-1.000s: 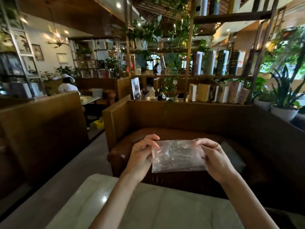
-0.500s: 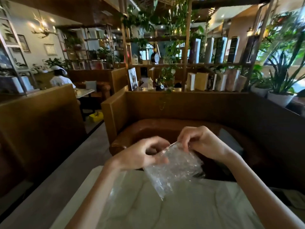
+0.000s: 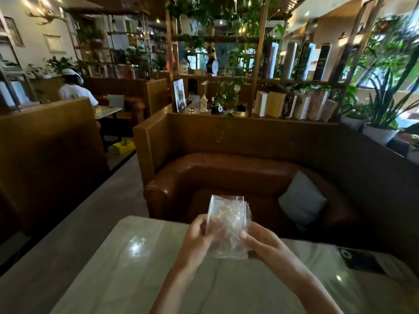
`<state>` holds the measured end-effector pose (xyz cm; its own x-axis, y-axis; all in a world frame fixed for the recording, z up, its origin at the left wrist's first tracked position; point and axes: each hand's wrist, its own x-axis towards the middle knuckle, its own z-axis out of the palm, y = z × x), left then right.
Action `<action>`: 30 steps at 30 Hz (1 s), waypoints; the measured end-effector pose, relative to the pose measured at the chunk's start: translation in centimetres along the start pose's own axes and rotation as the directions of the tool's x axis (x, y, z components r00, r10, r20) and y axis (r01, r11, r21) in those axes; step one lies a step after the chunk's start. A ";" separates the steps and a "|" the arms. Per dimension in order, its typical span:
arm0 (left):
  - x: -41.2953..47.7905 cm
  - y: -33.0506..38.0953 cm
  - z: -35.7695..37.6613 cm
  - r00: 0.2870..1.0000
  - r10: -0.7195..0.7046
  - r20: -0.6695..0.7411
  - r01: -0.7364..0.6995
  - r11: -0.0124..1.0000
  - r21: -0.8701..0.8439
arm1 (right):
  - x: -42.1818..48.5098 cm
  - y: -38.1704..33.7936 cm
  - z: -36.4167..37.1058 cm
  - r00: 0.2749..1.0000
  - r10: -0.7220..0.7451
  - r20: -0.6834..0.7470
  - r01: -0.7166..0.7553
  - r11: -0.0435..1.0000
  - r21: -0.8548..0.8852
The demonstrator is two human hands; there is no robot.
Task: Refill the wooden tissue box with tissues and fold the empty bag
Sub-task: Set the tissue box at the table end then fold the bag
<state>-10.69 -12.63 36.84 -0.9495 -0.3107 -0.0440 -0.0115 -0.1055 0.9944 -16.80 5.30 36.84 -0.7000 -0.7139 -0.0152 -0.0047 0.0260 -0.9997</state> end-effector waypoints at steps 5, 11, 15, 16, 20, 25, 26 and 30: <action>0.2 -2.2 0.5 0.997 -0.045 0.059 0.048 0.998 -0.051 | 0.0 1.3 -2.4 0.994 0.089 -0.060 -0.082 0.991 0.105; -0.5 -3.2 0.9 0.996 -0.088 0.013 0.089 0.995 -0.035 | 1.3 2.2 -5.5 0.957 0.244 0.157 -0.257 0.964 0.068; -0.9 -3.8 1.7 0.991 -0.102 -0.084 0.104 0.994 0.025 | 1.8 3.1 -6.1 0.934 0.294 0.205 -0.300 0.954 -0.004; -1.0 -3.9 1.9 0.990 -0.107 -0.089 0.112 0.992 0.050 | 1.9 3.4 -6.2 0.934 0.295 0.202 -0.302 0.953 0.004; -1.7 -5.5 2.1 0.981 -0.165 -0.107 0.172 0.983 0.064 | 2.1 4.9 -7.0 0.926 0.304 0.222 -0.322 0.946 0.046; -1.9 -8.3 3.5 0.966 -0.243 -0.084 0.236 0.968 -0.084 | 1.5 7.1 -8.8 0.919 0.300 0.257 -0.340 0.931 0.130; -2.0 -8.8 3.9 0.967 -0.240 -0.082 0.230 0.967 -0.110 | 1.2 7.5 -9.1 0.924 0.283 0.256 -0.328 0.932 0.154; -1.9 -9.9 5.1 0.972 -0.215 -0.095 0.194 0.962 -0.191 | -0.1 8.4 -9.5 0.967 0.150 0.204 -0.186 0.967 0.172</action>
<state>-10.42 -6.17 27.62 -0.8909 -0.3686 -0.2655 -0.1354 -0.3425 0.9297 -23.61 12.23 28.66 -0.5320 -0.8298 -0.1687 0.2482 0.0377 -0.9680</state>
